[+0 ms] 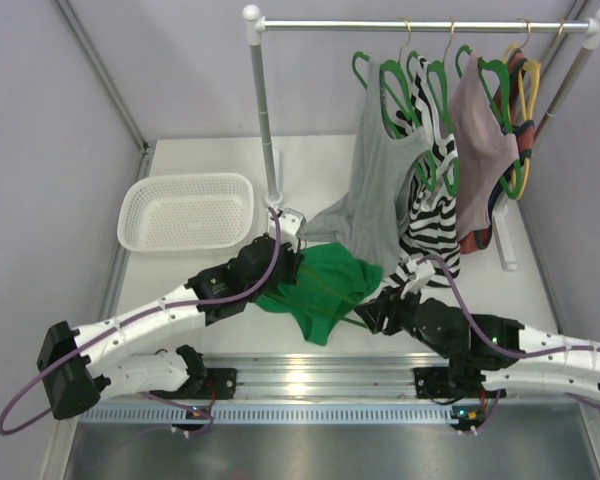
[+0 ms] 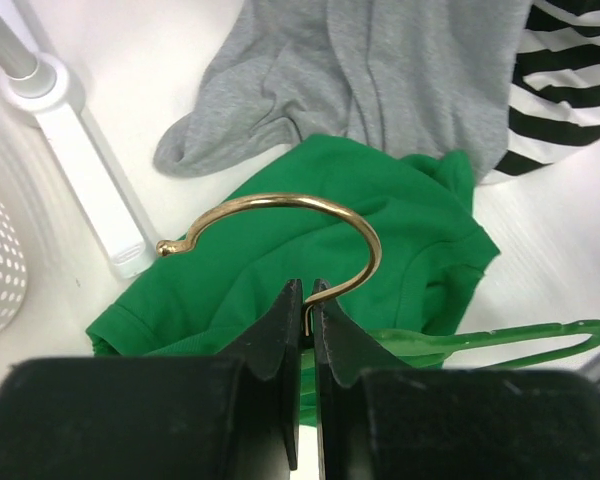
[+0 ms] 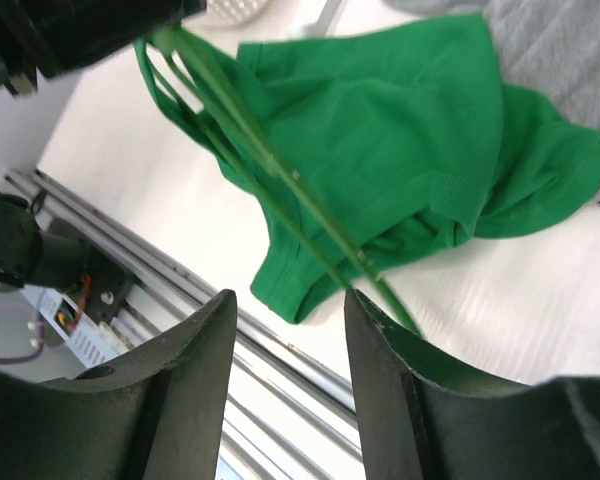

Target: Place the tank top on the hanger

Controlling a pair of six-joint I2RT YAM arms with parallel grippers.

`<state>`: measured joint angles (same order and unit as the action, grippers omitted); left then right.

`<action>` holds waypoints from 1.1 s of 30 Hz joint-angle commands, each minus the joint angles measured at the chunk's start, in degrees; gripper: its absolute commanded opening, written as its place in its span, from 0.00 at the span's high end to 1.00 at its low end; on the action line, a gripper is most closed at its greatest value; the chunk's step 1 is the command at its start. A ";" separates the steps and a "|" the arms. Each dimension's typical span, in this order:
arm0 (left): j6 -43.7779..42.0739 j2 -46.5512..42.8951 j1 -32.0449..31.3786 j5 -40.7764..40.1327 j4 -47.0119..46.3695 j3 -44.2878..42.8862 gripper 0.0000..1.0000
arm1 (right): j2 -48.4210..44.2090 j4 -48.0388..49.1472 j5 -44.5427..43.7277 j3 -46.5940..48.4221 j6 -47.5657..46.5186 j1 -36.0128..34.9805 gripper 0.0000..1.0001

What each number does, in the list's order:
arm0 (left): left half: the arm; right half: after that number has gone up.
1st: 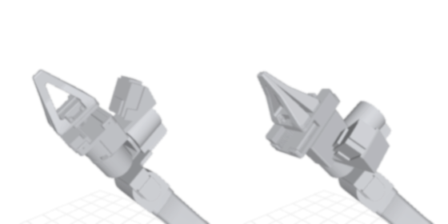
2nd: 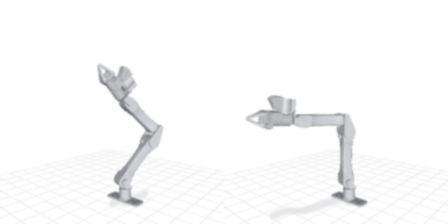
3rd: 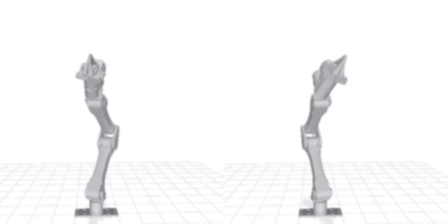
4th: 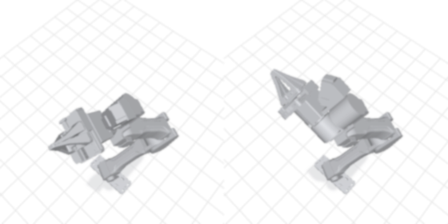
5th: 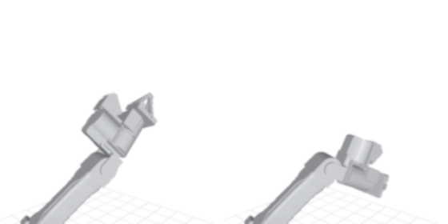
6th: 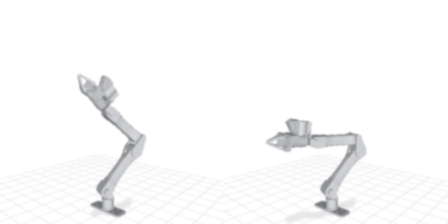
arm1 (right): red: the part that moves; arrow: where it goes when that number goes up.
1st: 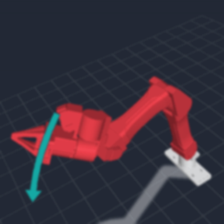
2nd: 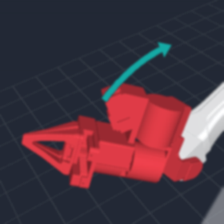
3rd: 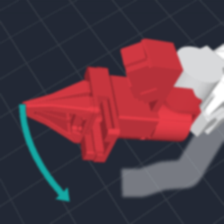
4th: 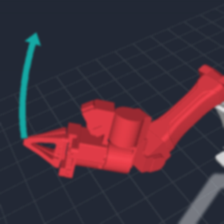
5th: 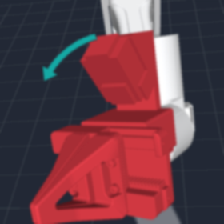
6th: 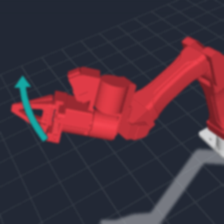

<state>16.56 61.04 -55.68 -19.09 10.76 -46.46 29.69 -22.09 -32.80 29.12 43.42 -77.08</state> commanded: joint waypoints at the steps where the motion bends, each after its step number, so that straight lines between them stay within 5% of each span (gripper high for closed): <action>1: -0.12 2.15 -0.31 -4.99 -2.85 -3.90 1.00 | 4.57 -1.38 1.42 3.39 1.75 -2.63 0.53; 11: 0.14 5.67 -0.22 -7.63 -2.77 -6.63 1.00 | 26.10 4.77 1.51 8.66 8.69 -7.29 0.60; 20: 0.67 5.06 -0.22 -5.96 -3.03 -6.28 1.00 | 52.10 3.63 0.54 23.50 14.06 -8.18 0.61; 33: 1.02 3.04 -0.13 -4.55 -3.73 -4.87 1.00 | 61.98 -5.50 -2.01 26.95 21.62 -8.09 0.55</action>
<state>16.88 66.08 -55.66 -24.05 10.61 -50.43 91.88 -24.38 -32.36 53.71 62.06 -84.38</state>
